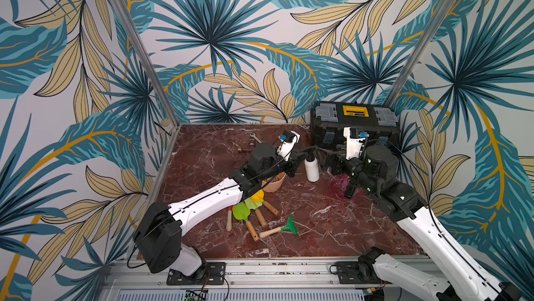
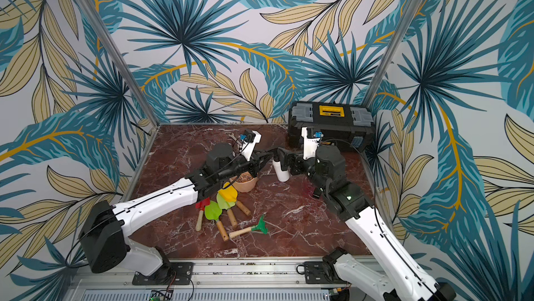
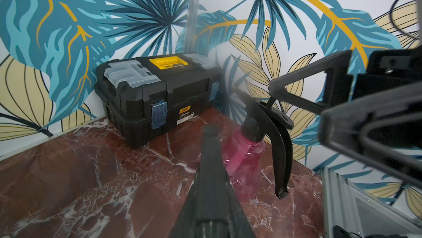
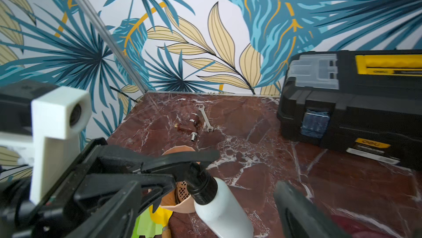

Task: Organize the gardening tools
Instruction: Place the gardening tool at the center of the board.

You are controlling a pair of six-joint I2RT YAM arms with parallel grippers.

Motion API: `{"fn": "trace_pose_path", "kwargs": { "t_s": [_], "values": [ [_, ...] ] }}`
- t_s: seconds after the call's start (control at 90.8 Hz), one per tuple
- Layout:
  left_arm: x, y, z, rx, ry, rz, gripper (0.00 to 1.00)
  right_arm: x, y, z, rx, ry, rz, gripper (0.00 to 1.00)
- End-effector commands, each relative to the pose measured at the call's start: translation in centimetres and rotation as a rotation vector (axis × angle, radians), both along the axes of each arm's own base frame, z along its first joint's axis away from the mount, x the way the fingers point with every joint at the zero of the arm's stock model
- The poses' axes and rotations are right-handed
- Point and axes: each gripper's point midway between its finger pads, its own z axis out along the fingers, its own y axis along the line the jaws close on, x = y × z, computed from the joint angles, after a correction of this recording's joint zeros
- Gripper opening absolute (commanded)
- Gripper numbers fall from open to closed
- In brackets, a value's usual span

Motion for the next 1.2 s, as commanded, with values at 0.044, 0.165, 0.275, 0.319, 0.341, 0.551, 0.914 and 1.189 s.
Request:
{"fn": "trace_pose_path", "kwargs": {
  "t_s": [0.044,0.165,0.275,0.319,0.341,0.551,0.914,1.189],
  "values": [
    [1.2,-2.7,-0.2,0.043,-0.195,0.123,0.04,-0.1,-3.7,0.1,-0.009,0.028,-0.184,0.96],
    [1.6,-4.6,-2.1,0.11,-0.255,0.188,0.04,-0.7,-5.5,0.7,-0.005,0.017,-0.25,0.96],
    [1.6,-6.2,-3.4,0.135,-0.286,0.212,0.07,-1.3,-6.7,0.8,-0.006,0.015,-0.287,0.96],
    [1.5,-7.0,-4.3,0.156,-0.303,0.214,0.08,-1.5,-7.0,0.7,-0.006,0.015,-0.295,0.96],
    [1.4,-7.4,-4.6,0.168,-0.313,0.215,0.08,-1.6,-7.1,0.7,-0.006,0.015,-0.298,0.96],
    [1.6,-8.6,-7.1,0.213,-0.337,0.26,0.08,-2.5,-8.0,0.6,0.007,0.014,-0.311,0.96],
    [2.5,-7.5,-8.8,0.218,-0.279,0.336,0.15,-2.6,-7.7,-0.6,0.004,0.039,-0.297,0.96],
    [3.1,-6.7,-10.1,0.218,-0.212,0.361,0.2,-2.3,-7.2,-0.9,0.004,0.045,-0.285,0.96]
  ]
}}
